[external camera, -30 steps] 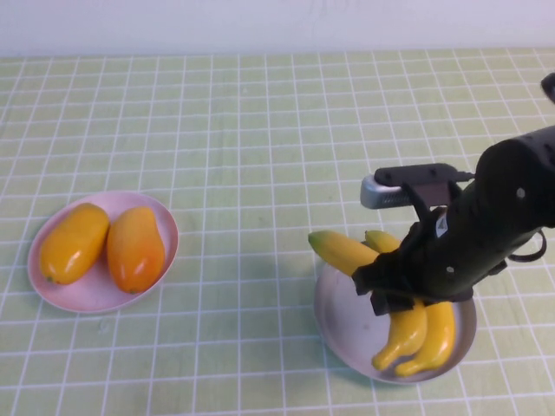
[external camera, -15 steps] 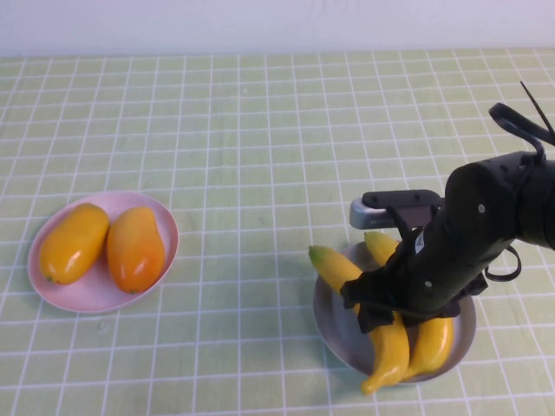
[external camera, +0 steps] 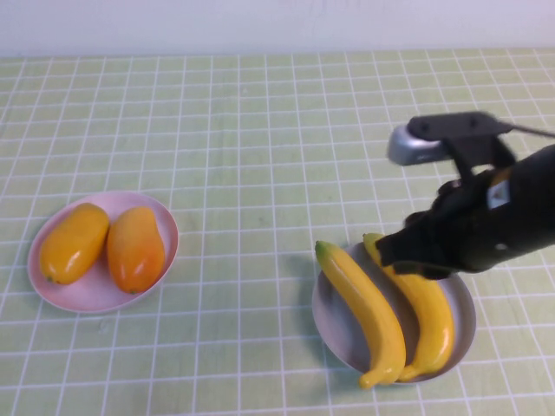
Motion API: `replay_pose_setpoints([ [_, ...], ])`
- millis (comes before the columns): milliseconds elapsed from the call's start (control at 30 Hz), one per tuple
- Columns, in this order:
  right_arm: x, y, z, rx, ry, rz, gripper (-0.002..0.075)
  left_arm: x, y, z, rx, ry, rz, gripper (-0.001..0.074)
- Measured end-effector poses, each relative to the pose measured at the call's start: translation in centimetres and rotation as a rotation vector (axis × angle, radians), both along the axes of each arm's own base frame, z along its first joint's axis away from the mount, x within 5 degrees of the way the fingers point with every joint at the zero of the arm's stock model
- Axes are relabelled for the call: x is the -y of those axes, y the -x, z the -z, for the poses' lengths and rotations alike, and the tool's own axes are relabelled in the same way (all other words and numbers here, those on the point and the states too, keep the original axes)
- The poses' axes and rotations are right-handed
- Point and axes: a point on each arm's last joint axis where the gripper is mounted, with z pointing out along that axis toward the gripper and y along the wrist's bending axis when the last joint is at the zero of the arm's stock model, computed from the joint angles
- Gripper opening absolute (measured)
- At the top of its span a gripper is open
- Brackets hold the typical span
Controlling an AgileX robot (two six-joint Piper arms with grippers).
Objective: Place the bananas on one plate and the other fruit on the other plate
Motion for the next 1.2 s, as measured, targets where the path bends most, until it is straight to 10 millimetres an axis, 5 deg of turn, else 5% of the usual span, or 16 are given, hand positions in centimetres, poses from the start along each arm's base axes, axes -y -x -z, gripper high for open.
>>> replay_pose_setpoints([
  [133,2.0,2.4,-3.5,0.104,0.000,-0.037,0.0028,0.0,0.0,0.0,0.000,0.000,0.000,-0.0001],
  [367,5.6,7.0,-6.0,0.244,0.042,-0.134,-0.0011,0.0,0.0,0.0,0.000,0.000,0.000,-0.0001],
  [633,7.3,9.8,-3.7,0.182,0.091,-0.189,-0.0015,0.0,0.0,0.0,0.000,0.000,0.000,-0.0001],
  [967,7.2,8.2,1.4,0.387,0.047,-0.149,-0.0015,0.0,0.0,0.0,0.000,0.000,0.000,-0.0001],
  [1200,13.1,9.2,5.9,0.586,0.007,0.209,-0.0015,0.0,0.0,0.0,0.000,0.000,0.000,-0.0001],
])
